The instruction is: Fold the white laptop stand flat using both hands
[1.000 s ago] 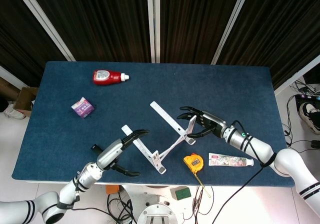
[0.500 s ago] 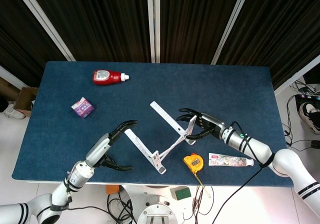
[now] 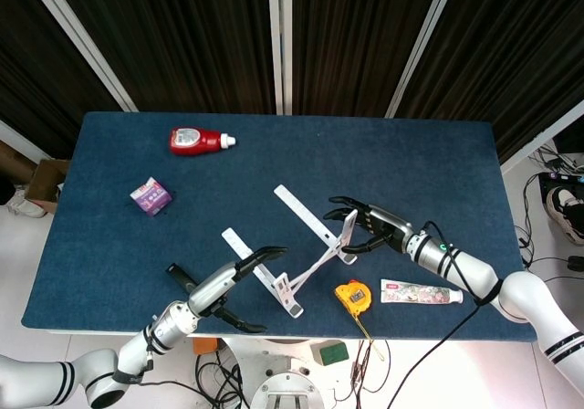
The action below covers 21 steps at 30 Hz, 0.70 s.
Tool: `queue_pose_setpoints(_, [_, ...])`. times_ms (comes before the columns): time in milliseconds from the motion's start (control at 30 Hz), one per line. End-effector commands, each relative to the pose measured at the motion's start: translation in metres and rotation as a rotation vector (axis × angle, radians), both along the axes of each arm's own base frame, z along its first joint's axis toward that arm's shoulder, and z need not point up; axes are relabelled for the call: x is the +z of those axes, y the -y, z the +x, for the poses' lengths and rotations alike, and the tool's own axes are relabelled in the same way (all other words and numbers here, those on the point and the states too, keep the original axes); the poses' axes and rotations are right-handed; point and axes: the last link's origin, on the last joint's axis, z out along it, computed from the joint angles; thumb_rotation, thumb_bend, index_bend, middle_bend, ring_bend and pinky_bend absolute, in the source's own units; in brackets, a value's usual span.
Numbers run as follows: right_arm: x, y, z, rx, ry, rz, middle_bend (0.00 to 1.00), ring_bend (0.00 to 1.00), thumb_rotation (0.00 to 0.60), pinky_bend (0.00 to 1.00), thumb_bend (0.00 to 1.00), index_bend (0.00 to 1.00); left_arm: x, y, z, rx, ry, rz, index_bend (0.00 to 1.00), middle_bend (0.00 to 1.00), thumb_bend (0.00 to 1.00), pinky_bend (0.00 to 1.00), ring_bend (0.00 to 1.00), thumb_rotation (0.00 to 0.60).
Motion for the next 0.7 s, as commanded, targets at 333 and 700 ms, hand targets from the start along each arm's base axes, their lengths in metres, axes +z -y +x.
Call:
queue_pose_setpoints(333, [-0.002, 0.001, 0.003, 0.008, 0.001, 0.007, 0.21, 0.09, 0.600, 0.01, 0.10, 0.10, -0.024, 0.006, -0.014, 0.087, 0.006, -0.135, 0.05, 0.03, 0.06, 0.12, 0.02, 0.600])
queue_pose_setpoints(700, [-0.002, 0.000, 0.003, 0.006, 0.006, 0.004, 0.21, 0.09, 0.600, 0.01, 0.10, 0.10, -0.035, 0.019, -0.011, 0.115, 0.066, -0.309, 0.05, 0.03, 0.05, 0.12, 0.02, 0.600])
